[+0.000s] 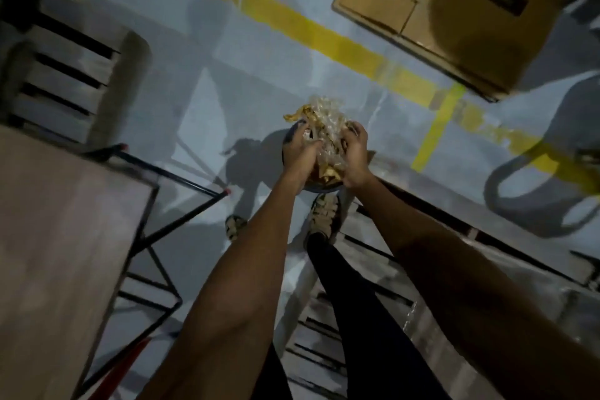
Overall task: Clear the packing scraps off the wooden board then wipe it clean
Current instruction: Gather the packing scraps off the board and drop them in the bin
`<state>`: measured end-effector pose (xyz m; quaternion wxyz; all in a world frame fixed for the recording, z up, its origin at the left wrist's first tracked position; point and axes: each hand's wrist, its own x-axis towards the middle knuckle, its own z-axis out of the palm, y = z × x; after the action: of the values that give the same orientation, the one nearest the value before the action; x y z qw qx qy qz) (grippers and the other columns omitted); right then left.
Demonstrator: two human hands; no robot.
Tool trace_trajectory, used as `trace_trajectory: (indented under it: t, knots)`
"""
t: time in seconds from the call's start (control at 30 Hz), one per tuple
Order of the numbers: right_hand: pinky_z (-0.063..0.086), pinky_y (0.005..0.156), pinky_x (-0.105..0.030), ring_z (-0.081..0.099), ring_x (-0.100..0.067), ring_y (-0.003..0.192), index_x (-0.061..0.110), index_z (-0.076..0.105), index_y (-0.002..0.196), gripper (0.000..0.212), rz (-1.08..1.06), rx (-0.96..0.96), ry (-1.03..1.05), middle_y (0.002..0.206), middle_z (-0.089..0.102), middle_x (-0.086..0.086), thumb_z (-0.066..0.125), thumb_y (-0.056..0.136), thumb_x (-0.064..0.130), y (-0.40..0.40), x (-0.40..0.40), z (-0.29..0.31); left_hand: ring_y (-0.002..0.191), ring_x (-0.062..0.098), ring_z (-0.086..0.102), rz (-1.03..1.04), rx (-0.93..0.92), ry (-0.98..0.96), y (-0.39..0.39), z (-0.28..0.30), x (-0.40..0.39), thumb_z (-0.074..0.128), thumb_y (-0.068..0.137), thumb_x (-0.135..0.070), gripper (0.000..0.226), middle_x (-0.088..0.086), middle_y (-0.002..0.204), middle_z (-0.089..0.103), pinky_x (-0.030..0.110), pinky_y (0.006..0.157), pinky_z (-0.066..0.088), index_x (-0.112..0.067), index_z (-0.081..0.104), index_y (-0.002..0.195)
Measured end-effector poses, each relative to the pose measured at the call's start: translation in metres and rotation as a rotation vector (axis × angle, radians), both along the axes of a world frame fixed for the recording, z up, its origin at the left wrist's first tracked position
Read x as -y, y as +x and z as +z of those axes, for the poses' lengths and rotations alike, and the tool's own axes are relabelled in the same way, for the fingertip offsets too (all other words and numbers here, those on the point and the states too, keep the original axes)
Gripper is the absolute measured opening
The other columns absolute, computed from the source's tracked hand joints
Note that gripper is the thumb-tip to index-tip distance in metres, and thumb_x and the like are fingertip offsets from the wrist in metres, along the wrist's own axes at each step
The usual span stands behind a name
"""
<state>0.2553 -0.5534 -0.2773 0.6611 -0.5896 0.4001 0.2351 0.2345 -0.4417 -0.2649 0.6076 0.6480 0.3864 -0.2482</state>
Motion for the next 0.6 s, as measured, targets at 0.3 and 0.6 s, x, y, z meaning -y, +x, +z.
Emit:
trace_trajectory:
  t: [0.3, 0.6]
  knots:
    - [0.055, 0.098, -0.049, 0.062, -0.03, 0.114, 0.017, 0.034, 0.146, 0.05, 0.071, -0.113, -0.083, 0.129, 0.057, -0.013, 0.053, 0.1, 0.022, -0.002, 0.03, -0.166, 0.13, 0.021, 0.05, -0.175, -0.143, 0.007, 0.006, -0.162, 0.007, 0.053, 0.099, -0.031, 0.061, 0.0, 0.149, 0.048, 0.034, 0.106, 0.043, -0.026, 0.032, 0.157]
    - [0.055, 0.088, -0.04, 0.063, -0.028, 0.111, 0.007, 0.049, 0.139, 0.042, 0.174, -0.196, -0.204, 0.125, 0.062, -0.011, 0.057, 0.102, 0.026, -0.001, 0.027, -0.191, 0.129, 0.027, 0.05, -0.292, -0.094, 0.069, 0.0, -0.173, 0.011, 0.051, 0.1, -0.016, 0.049, 0.006, 0.147, 0.05, 0.039, 0.105, 0.046, -0.027, 0.041, 0.147]
